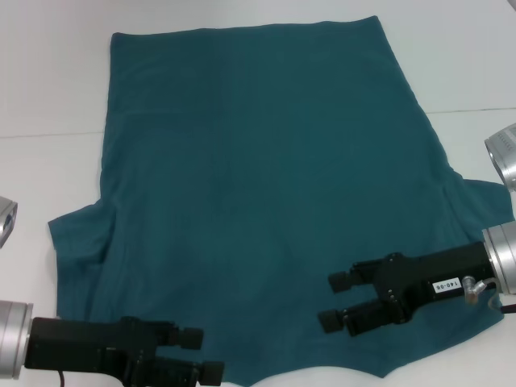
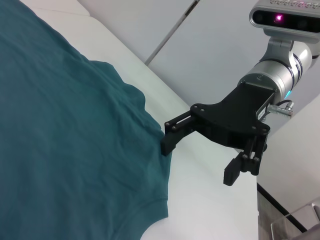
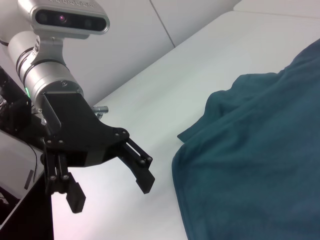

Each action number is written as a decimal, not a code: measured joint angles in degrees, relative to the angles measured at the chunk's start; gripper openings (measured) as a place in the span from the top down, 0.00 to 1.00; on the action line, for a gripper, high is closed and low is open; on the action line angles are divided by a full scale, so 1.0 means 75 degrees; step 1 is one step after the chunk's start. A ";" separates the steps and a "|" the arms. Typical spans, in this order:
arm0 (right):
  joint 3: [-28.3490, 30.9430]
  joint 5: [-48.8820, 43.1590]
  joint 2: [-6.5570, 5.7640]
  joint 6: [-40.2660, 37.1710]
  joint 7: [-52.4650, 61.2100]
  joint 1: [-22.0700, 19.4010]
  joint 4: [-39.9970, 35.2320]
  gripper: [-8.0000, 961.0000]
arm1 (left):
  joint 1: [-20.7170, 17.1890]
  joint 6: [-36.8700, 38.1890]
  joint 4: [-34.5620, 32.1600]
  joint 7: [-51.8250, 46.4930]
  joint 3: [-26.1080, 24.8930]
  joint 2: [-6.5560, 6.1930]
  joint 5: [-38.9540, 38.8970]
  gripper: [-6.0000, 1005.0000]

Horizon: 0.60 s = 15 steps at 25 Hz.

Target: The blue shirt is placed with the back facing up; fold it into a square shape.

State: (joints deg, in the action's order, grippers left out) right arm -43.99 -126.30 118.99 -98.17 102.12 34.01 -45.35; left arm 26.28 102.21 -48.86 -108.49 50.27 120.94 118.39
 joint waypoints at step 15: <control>0.0017 0.0000 -0.0010 -0.0001 0.0001 -0.0011 0.0011 0.02 | 0.0000 0.0030 0.0000 -0.0017 0.0000 0.0000 0.0000 0.10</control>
State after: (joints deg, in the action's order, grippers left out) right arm -43.86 -126.30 118.91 -98.17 102.13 33.93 -45.26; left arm 26.28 102.44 -48.87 -108.61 50.27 120.94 118.39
